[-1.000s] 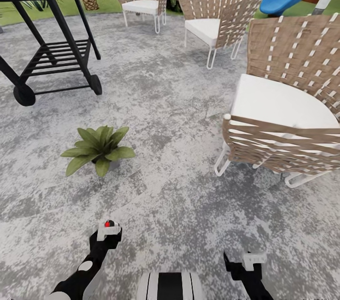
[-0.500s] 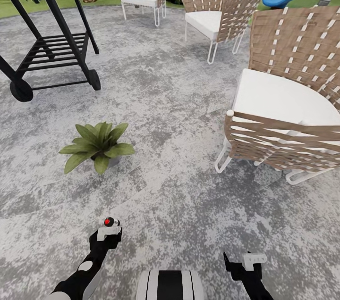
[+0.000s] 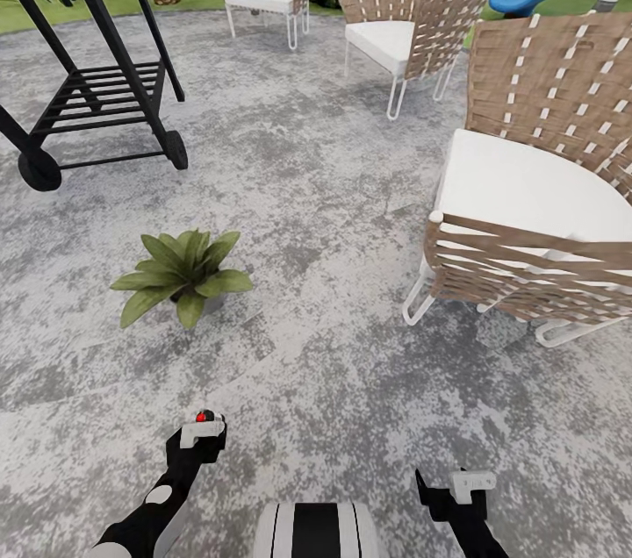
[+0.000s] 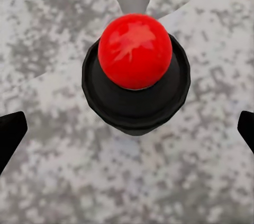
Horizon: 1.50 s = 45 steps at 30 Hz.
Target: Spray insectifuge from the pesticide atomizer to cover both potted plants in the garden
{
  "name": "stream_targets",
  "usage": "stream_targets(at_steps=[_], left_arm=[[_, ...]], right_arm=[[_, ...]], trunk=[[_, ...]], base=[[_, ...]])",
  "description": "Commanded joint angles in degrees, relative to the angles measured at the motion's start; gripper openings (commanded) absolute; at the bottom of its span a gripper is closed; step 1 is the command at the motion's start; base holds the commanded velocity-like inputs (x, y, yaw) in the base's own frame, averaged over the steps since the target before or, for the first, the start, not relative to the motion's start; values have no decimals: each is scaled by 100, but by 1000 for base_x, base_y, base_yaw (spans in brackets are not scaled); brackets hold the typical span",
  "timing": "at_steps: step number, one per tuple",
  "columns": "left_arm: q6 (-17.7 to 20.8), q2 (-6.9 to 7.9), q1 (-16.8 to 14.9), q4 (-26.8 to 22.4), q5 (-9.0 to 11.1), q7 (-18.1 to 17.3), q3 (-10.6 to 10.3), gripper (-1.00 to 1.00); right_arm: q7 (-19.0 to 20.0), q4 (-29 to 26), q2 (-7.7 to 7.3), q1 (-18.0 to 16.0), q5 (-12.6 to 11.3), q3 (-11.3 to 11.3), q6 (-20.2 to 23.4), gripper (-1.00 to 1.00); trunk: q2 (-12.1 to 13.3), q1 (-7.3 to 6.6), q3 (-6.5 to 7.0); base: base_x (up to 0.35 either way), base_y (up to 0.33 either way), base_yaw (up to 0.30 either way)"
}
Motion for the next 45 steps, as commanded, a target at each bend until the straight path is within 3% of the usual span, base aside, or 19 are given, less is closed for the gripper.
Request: stream_targets(at_steps=[1, 24, 30, 45], left_arm=[[-19, 0, -2, 5, 18, 4, -1, 100], [-44, 0, 5, 5, 18, 4, -1, 100], [-335, 0, 15, 12, 16, 4, -1, 100], [-436, 0, 13, 138, 14, 4, -2, 100]], right_arm=[[-4, 3, -1, -2, 0, 3, -17, 100], [0, 3, -1, -2, 1, 3, -17, 100], [1, 3, -1, -2, 2, 3, -17, 100], [-2, 3, -1, -2, 0, 3, -17, 100]], trunk=[[-1, -1, -3], [-1, -1, -3], [-1, -1, -3], [-1, -1, -3]], base=[[0, 0, 0], [22, 0, 0], [0, 0, 0], [0, 0, 0]])
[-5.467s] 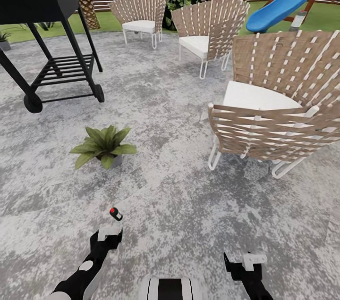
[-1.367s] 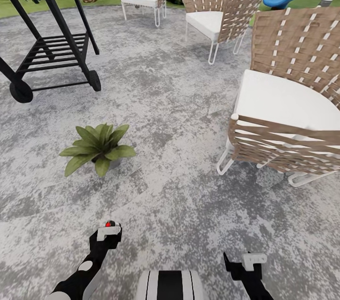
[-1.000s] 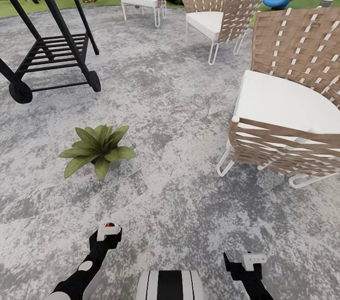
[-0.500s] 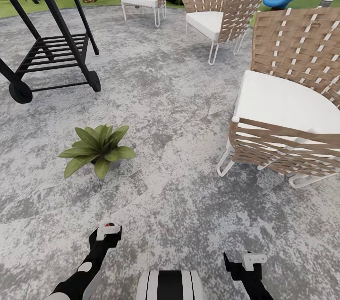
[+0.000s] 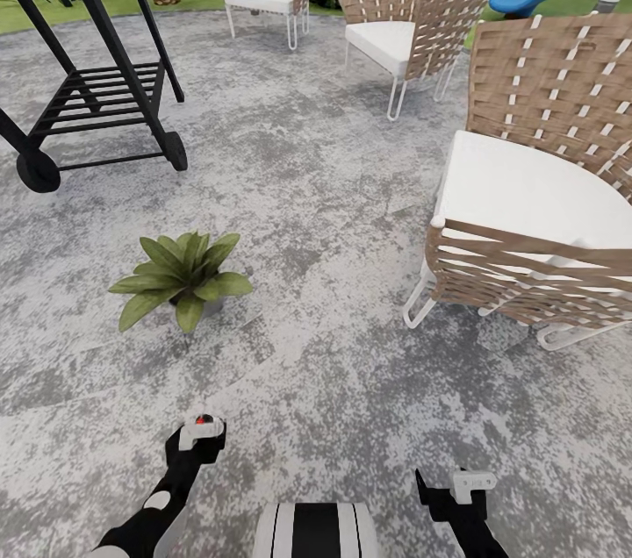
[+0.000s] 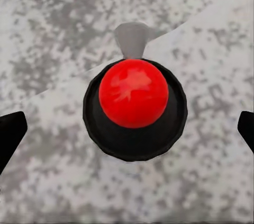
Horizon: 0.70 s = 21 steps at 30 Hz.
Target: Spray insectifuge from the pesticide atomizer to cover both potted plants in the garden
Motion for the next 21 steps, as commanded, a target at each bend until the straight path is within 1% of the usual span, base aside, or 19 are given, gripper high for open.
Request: stream_targets(at_steps=[1, 5, 6, 21], left_arm=[[-25, 0, -3, 17, 18, 3, 0, 100], [-36, -3, -2, 42, 20, 3, 1, 100], [-37, -2, -1, 44, 18, 3, 1, -100], [-44, 0, -7, 38, 20, 3, 1, -100]], right_arm=[[-1, 3, -1, -2, 1, 3, -17, 100], [0, 3, -1, -2, 0, 2, -17, 100], [-1, 3, -1, -2, 0, 3, -17, 100], [1, 6, -1, -2, 2, 4, -17, 100]], trunk=[[-1, -1, -3], [-1, -1, -3], [-1, -1, -3], [-1, -1, -3]], base=[[0, 0, 0], [0, 0, 0], [0, 0, 0], [0, 0, 0]])
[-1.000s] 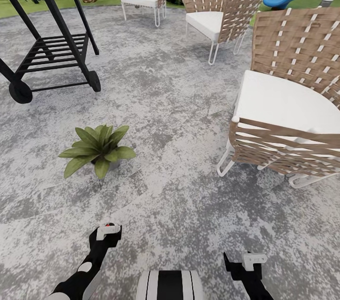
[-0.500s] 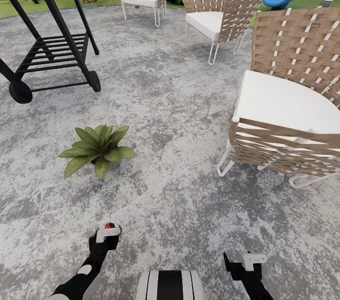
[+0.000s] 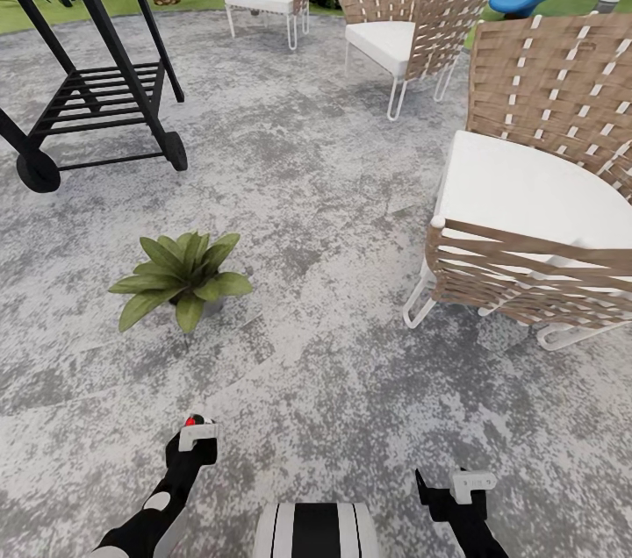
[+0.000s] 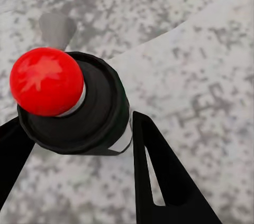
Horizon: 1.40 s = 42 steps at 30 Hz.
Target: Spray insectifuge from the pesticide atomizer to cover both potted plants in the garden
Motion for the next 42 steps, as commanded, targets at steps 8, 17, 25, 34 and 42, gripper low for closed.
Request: stream_targets(at_steps=[8, 17, 25, 34, 42], left_arm=[[-21, 0, -3, 4, 15, 3, 1, -100], [-22, 0, -2, 4, 15, 3, 1, -100], [-21, 0, -2, 4, 15, 2, 1, -100], [-21, 0, -2, 4, 15, 3, 1, -100], [-21, 0, 1, 4, 15, 3, 1, -100]], right_arm=[[-4, 0, -1, -2, 0, 2, -17, 100], [-3, 0, -1, -2, 3, 2, -17, 100], [-2, 2, -1, -2, 1, 2, -17, 100], [-3, 3, -1, -2, 3, 0, -17, 100], [-4, 1, -1, -2, 2, -2, -17, 100]], trunk=[[-1, -1, -3], [-1, -1, -3], [10, -22, 174], [22, -45, 374], [32, -65, 551]], base=[[0, 0, 0], [0, 0, 0], [0, 0, 0], [0, 0, 0], [0, 0, 0]])
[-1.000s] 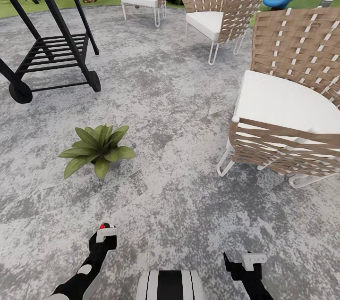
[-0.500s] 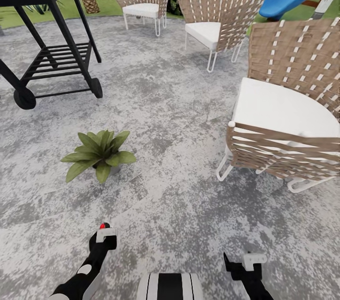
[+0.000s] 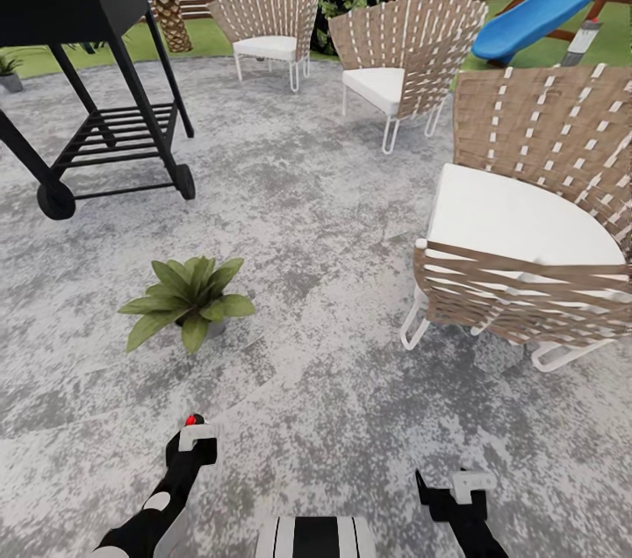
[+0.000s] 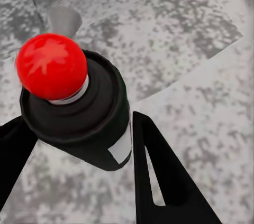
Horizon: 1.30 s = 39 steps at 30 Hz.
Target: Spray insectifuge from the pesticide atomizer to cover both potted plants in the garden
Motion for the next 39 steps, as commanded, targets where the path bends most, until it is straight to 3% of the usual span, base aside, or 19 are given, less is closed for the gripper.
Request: stream_targets(at_steps=[1, 5, 34, 39], left_arm=[[-18, 0, -4, 5, 15, 3, 0, -100], [-18, 0, -2, 5, 15, 3, 1, -100], [-20, -9, -4, 5, 15, 3, 1, -100], [-18, -9, -5, 5, 15, 3, 0, -100]], right_arm=[[-1, 4, -1, -2, 0, 5, -17, 100], [0, 11, -1, -2, 0, 6, -17, 100], [1, 9, -1, -2, 5, 2, -17, 100], [0, 7, -1, -2, 5, 2, -17, 100]], trunk=[[0, -3, 20], [6, -14, 108], [6, -14, 108], [12, -27, 219]], base=[[0, 0, 0], [0, 0, 0], [0, 0, 0], [0, 0, 0]])
